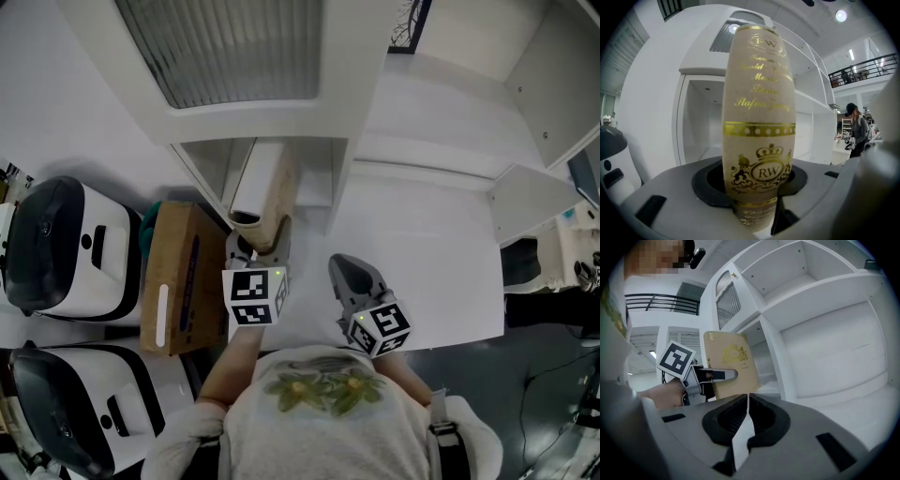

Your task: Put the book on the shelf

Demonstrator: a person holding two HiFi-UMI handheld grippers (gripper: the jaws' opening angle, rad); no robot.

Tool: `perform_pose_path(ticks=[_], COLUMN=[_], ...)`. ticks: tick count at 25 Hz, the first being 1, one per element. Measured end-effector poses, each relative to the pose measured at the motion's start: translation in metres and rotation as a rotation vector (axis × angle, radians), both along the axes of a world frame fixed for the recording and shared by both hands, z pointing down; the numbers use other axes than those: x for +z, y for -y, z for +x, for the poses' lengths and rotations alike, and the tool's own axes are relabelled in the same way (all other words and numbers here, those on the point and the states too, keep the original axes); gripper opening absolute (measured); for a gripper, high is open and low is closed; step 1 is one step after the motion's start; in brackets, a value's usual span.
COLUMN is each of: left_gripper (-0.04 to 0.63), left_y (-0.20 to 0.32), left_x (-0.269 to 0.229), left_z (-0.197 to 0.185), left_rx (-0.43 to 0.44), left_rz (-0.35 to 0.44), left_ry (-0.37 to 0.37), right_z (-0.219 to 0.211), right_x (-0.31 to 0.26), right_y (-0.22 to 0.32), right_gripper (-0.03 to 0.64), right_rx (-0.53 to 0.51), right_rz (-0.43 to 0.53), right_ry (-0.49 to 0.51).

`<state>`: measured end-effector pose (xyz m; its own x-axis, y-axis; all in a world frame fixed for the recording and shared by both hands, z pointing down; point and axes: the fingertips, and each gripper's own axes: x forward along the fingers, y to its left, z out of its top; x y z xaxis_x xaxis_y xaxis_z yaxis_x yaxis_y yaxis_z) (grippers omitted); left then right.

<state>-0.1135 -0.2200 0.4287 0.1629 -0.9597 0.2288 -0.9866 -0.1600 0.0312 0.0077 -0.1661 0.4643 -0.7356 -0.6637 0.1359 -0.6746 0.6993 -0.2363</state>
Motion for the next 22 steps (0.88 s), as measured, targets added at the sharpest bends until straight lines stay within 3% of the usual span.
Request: perform_pose_path(ticks=[22], left_gripper=[0.225], left_y=[0.012], left_x=[0.002], left_z=[0.007], left_rx=[-0.057], left_rz=[-0.018], left_ry=[0.007], right_z=[0.002], right_x=[0.001], right_y=[-0.01], right_gripper=[0.035], right_rx=[-0.026], right_rz=[-0.002], right_ry=[0.005])
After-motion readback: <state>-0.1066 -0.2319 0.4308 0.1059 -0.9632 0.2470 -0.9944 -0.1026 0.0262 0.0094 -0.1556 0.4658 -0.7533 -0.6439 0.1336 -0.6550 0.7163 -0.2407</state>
